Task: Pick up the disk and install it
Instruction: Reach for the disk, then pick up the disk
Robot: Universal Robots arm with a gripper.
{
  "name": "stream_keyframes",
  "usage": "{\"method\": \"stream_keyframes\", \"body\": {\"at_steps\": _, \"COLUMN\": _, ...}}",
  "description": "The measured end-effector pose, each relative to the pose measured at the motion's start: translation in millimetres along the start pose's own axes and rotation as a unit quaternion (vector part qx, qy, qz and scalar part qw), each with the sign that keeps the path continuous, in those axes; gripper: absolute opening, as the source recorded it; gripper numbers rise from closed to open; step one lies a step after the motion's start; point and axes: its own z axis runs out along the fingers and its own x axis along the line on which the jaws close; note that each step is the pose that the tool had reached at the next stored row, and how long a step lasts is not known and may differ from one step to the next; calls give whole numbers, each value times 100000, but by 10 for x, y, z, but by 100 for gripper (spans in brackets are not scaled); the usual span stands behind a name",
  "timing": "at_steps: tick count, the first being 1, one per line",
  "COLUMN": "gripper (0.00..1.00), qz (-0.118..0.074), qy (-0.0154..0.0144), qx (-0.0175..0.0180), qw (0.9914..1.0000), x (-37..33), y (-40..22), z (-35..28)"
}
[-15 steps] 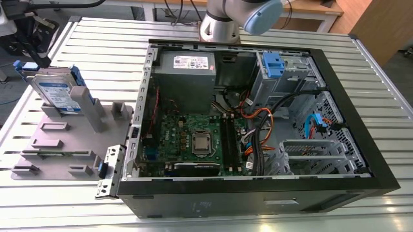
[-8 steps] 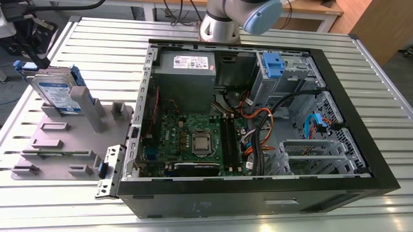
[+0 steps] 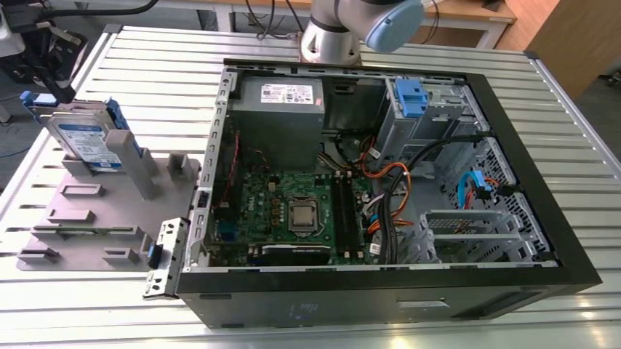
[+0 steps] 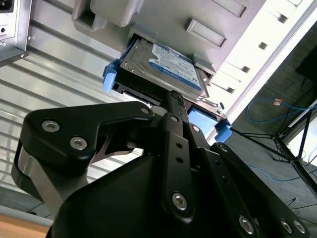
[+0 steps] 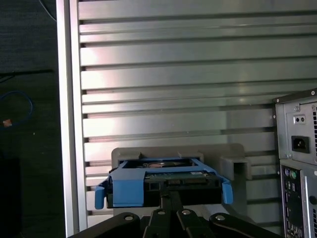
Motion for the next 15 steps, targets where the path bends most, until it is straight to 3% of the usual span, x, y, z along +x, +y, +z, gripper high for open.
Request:
{"method": "stream_keyframes", "body": {"at_steps": 6, "gripper": 11, "qz": -1, "qy": -6, "qx": 6, "qw": 100000, "x": 2, "y": 2, "z": 8}}
{"method": "stream_keyframes", "body": {"at_steps": 15, "gripper": 11, "qz": -2, "qy": -17, "qx": 3, "qw": 100000, "x": 0, "y": 4, "z": -39}}
